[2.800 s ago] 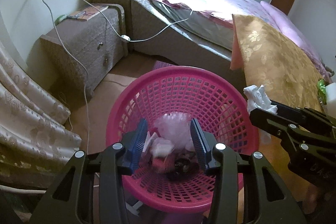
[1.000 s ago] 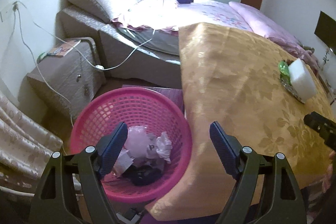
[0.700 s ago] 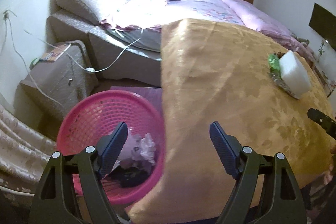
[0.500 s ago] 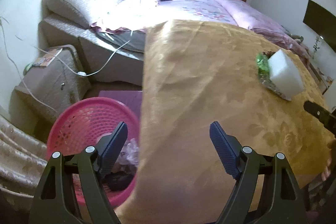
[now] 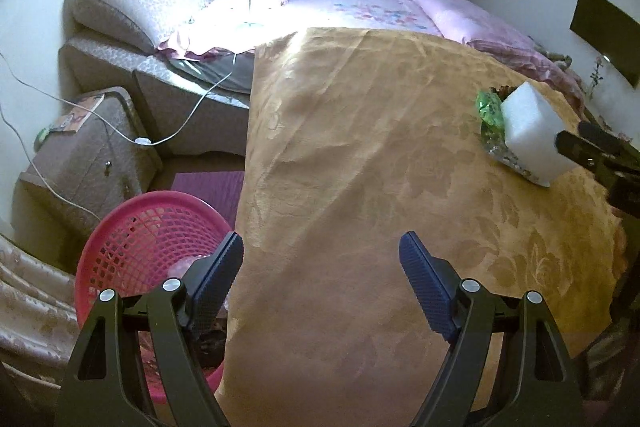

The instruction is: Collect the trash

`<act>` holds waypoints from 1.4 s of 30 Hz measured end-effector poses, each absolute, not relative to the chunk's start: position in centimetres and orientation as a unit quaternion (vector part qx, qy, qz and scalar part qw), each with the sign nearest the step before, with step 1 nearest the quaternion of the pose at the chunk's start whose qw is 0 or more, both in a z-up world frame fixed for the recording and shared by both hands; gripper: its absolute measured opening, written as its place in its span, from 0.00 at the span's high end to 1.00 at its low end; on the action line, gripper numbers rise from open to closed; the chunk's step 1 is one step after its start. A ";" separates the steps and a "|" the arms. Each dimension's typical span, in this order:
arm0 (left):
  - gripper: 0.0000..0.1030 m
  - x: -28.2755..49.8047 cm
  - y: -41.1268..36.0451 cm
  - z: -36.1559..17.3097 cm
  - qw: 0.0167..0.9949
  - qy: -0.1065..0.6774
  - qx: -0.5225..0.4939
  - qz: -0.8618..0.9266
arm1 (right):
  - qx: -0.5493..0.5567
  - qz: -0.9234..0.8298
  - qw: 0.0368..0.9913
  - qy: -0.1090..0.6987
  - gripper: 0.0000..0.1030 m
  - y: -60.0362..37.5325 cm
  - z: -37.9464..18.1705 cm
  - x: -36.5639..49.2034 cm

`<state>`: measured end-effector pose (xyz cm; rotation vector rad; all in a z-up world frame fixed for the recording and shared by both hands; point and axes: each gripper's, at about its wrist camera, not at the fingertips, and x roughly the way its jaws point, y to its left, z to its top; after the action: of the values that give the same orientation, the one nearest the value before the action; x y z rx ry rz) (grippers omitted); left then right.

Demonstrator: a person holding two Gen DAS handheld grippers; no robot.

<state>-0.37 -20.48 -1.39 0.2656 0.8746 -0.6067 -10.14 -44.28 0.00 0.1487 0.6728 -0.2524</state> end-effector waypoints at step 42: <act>0.25 -1.8 -32.0 0.9 0.821 0.409 0.114 -0.382 | 0.177 -0.224 0.898 0.334 0.24 -45.3 -2.3 -20.9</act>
<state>-1.78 -31.98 0.90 0.2429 0.8697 -0.8140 -20.93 -45.27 -2.31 0.3672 0.6926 -0.4630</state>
